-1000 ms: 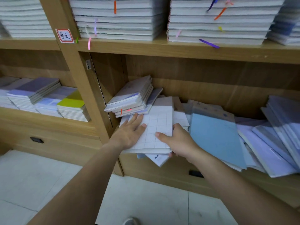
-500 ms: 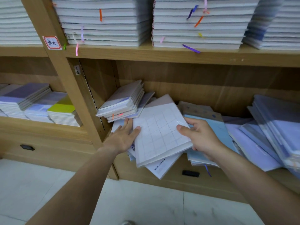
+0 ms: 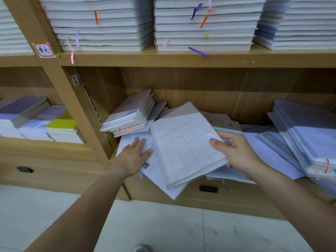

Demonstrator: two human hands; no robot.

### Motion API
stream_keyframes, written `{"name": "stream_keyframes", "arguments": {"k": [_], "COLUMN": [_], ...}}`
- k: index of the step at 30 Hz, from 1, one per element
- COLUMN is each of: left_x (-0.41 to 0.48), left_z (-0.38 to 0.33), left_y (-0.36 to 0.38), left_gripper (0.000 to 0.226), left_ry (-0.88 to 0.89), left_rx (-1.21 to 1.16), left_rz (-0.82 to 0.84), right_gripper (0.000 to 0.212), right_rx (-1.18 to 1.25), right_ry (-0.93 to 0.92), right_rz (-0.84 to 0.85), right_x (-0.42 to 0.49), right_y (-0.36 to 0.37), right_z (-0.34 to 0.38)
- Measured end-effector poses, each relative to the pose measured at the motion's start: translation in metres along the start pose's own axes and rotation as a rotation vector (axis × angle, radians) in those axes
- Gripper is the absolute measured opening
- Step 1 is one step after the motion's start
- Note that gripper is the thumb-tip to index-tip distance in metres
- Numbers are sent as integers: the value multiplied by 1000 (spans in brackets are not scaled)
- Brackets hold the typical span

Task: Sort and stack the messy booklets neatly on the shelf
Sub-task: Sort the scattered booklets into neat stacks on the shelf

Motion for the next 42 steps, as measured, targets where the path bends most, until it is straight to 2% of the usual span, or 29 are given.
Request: {"name": "stream_keyframes", "arguments": {"k": [4,10,13,17,21,29,34,42], "left_x": [-2,-12,-17,-23,-27,-28,-30,-30], "left_z": [-11,-21,-24,-27,-26,-14,-18,-19], "left_y": [-6,-16,-20,-21,-29,-28,-25,-23], "left_gripper": [56,49,52,71,79,77,78,75], "left_ry": [4,-48,-51,-61,-46,-47,-30,-31], "left_rx": [149,234,264,218,114,-6,-16,-30], "left_rz": [-137,-194,-213,-207,-250,-265,-259,-246], "right_gripper": [24,19,19,18,27,42,41,41], "right_rx": [6,23,-51,-239,-364,-454,-500,-542], "right_ry": [-8,29,59,88,87,15,-14,65], "right_rz": [-21,-195,-281,-287,-357,-532,-550,-533], "right_x": [-11,-15,-15,-13,-3,-3,-12,-15], "right_y": [-17,-67,-88,-98,-101,-110,-111,-137], "right_z": [-3,-23,-45,-69,-81,-70,-71,-82]}}
Point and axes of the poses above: each hand's wrist, its own x-axis towards the middle knuckle, its own y-axis out of the palm, z = x × y, the point moved 9 cm from there along x, towards the middle knuckle, and after that the axes turned 10 degrees about -z, right-handed, at the moved point
